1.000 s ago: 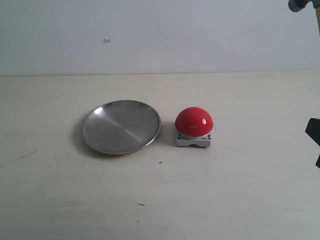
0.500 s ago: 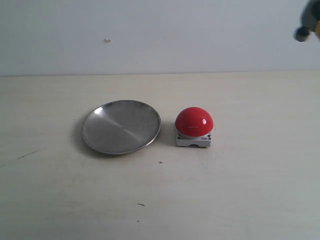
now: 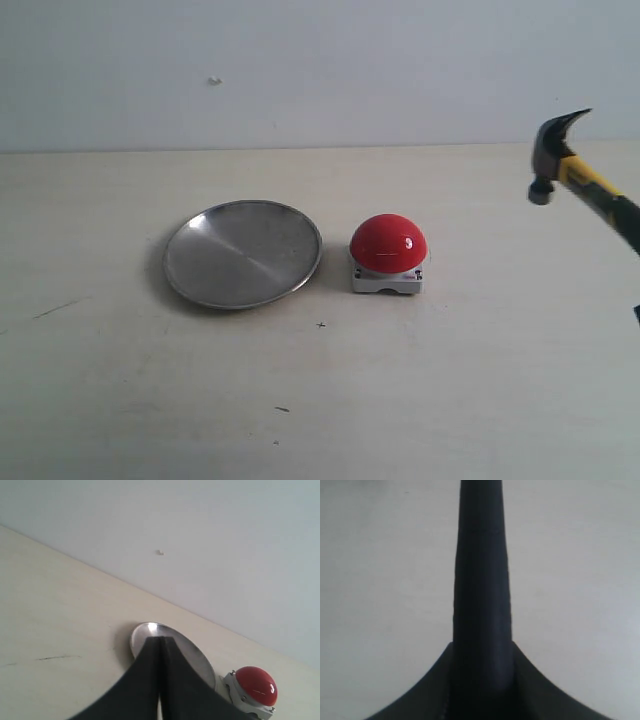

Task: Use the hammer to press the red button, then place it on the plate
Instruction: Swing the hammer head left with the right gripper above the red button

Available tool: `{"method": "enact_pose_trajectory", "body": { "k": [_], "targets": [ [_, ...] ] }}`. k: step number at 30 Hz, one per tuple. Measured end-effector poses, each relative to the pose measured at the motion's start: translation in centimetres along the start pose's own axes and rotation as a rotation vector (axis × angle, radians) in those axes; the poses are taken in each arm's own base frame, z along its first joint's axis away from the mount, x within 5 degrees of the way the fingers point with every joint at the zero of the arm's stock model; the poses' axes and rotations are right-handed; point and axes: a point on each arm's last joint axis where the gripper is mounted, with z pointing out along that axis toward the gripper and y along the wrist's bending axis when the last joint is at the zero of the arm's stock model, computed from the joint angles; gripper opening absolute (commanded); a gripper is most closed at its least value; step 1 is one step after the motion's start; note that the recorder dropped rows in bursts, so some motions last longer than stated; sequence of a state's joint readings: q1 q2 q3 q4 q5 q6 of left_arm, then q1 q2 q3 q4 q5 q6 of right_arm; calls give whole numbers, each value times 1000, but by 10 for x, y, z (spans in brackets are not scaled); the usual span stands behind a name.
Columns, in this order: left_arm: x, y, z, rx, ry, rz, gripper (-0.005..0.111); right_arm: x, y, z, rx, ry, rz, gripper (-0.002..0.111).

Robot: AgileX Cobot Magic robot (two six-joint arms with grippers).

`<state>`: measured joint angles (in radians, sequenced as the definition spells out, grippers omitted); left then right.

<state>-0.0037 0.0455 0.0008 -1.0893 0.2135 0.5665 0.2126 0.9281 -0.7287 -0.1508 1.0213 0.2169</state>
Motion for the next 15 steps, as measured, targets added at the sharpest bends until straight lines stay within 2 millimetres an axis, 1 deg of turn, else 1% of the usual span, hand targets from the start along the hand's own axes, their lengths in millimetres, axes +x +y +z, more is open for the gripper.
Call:
{"method": "enact_pose_trajectory", "body": {
  "k": [3,5,11,15],
  "targets": [
    [0,0,0,2,1,0,0,-5,10,7,-95,9,-12,0],
    [0,0,0,2,1,0,0,-10,15,15,-127,21,-11,0],
    [0,0,0,2,1,0,0,-24,24,40,-163,50,2,0],
    [0,0,0,2,1,0,0,-34,31,53,-207,45,-4,0]
  ]
}}
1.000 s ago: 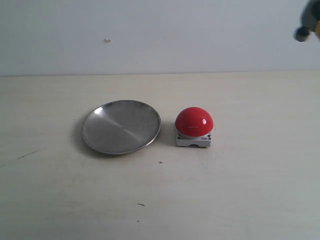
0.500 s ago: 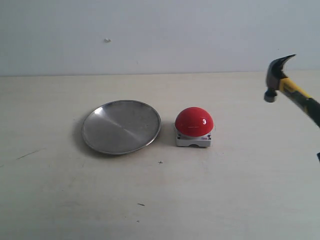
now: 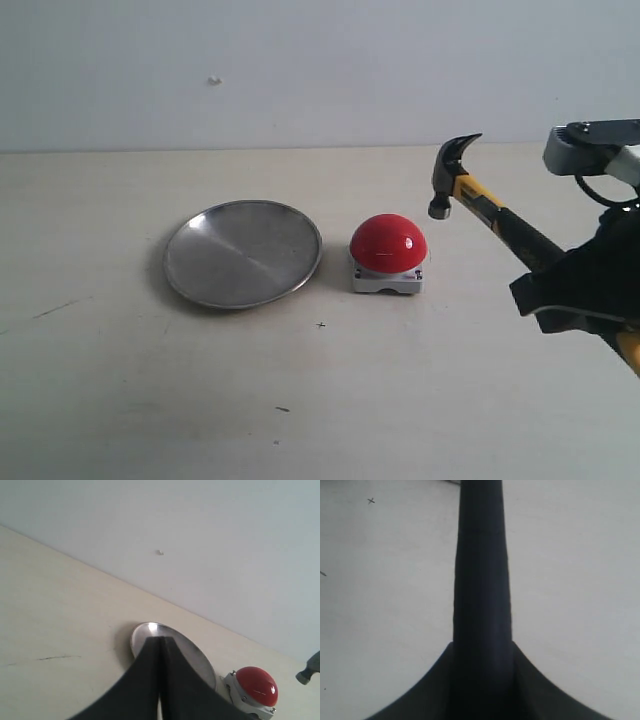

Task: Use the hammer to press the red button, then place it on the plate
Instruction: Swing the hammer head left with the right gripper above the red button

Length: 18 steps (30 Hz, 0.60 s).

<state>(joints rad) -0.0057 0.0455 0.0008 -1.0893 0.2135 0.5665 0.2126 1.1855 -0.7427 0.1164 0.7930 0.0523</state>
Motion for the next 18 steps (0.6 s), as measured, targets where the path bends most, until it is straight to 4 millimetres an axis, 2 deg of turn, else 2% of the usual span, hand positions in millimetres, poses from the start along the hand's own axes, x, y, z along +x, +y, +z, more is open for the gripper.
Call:
{"method": "enact_pose_trajectory", "body": {
  "k": [6,18],
  "targets": [
    [0,0,0,0,0,2,0,-14,4,11,-28,3,-25,0],
    [0,0,0,0,0,2,0,-27,5,11,-29,-70,-32,0]
  ]
}}
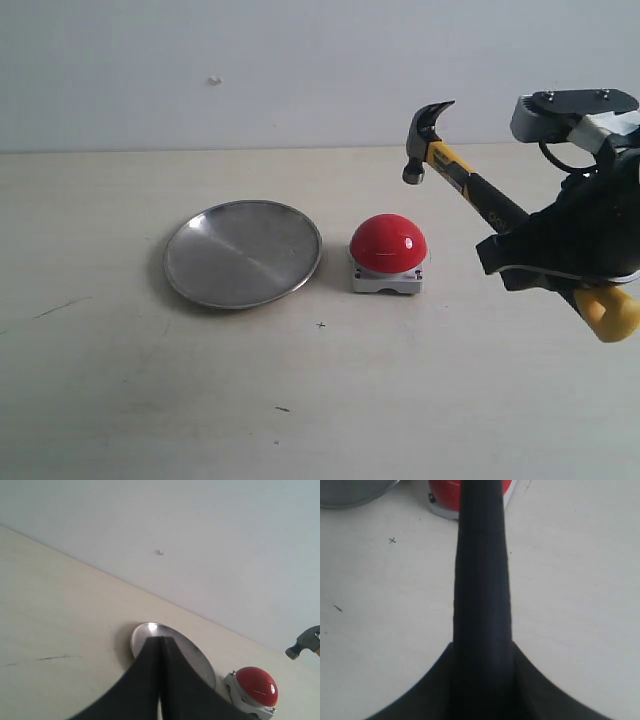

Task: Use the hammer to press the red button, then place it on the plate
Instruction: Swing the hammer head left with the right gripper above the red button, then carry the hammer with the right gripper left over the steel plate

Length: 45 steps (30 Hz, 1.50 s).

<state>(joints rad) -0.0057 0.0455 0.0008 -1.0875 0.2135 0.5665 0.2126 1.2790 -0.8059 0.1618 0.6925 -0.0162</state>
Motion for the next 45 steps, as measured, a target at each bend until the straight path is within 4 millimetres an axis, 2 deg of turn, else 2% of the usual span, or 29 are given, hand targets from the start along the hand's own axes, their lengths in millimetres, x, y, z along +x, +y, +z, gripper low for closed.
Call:
{"method": "enact_pose_trajectory", "body": {
  "k": [13,21,30,37,41,42,45],
  "targets": [
    [0,0,0,0,0,0,0,-4,-2,7,25,26,-58,0],
    [0,0,0,0,0,0,0,-14,-5,0,73,32,-85,0],
    [0,0,0,0,0,0,0,-17,18,-5,70,65,-204,0],
    [0,0,0,0,0,0,0,-17,24,7,56,98,-187,0],
    [0,0,0,0,0,0,0,-18,24,7,48,27,-172,0],
    [0,0,0,0,0,0,0,-16,24,5,38,-46,-160,0],
    [0,0,0,0,0,0,0,-13,21,-4,59,-104,-182,0]
  ]
}}
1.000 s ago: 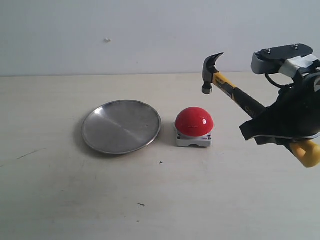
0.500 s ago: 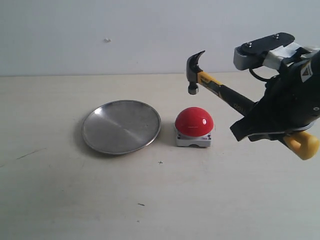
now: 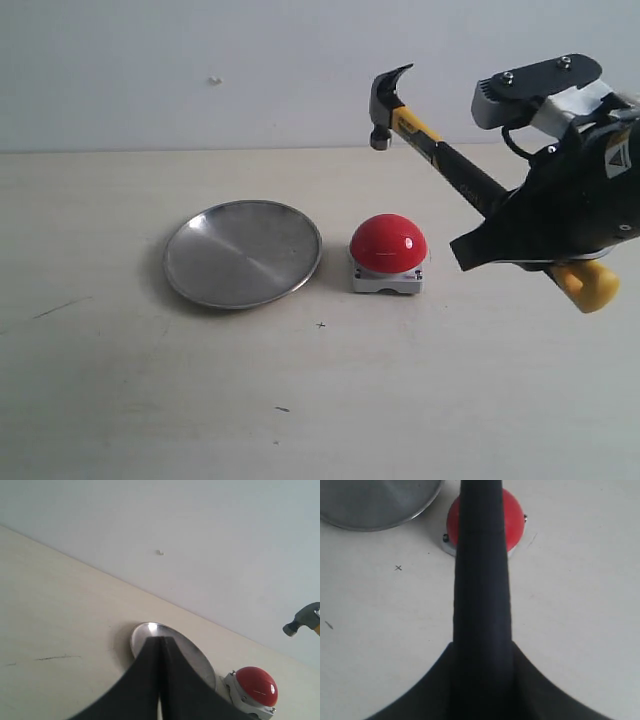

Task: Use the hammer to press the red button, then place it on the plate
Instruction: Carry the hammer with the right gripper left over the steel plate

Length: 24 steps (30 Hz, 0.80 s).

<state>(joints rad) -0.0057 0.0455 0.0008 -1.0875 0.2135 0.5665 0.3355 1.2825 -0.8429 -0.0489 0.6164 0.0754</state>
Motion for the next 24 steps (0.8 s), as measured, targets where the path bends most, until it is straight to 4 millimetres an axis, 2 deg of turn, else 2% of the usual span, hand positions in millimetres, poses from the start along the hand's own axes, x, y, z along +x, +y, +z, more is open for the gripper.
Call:
{"method": "enact_pose_trajectory", "body": {
  "k": [2,6,8,9,11,12,14,16,20,24],
  "targets": [
    [0,0,0,0,0,0,0,2,-3,-5,28,-13,-7,0],
    [0,0,0,0,0,0,0,-5,-4,-23,33,-150,-6,0],
    [0,0,0,0,0,0,0,-6,-4,-21,33,-154,-6,0],
    [0,0,0,0,0,0,0,-5,-4,-16,34,-128,-7,0],
    [0,0,0,0,0,0,0,2,-4,5,41,4,-13,0],
    [0,0,0,0,0,0,0,9,-3,22,38,117,-22,0],
    [0,0,0,0,0,0,0,18,-2,38,20,237,-37,0],
    [0,0,0,0,0,0,0,20,0,49,5,265,-43,0],
    [0,0,0,0,0,0,0,9,2,46,-12,142,-13,0],
    [0,0,0,0,0,0,0,-13,10,16,-108,-130,135,0]
  ]
}}
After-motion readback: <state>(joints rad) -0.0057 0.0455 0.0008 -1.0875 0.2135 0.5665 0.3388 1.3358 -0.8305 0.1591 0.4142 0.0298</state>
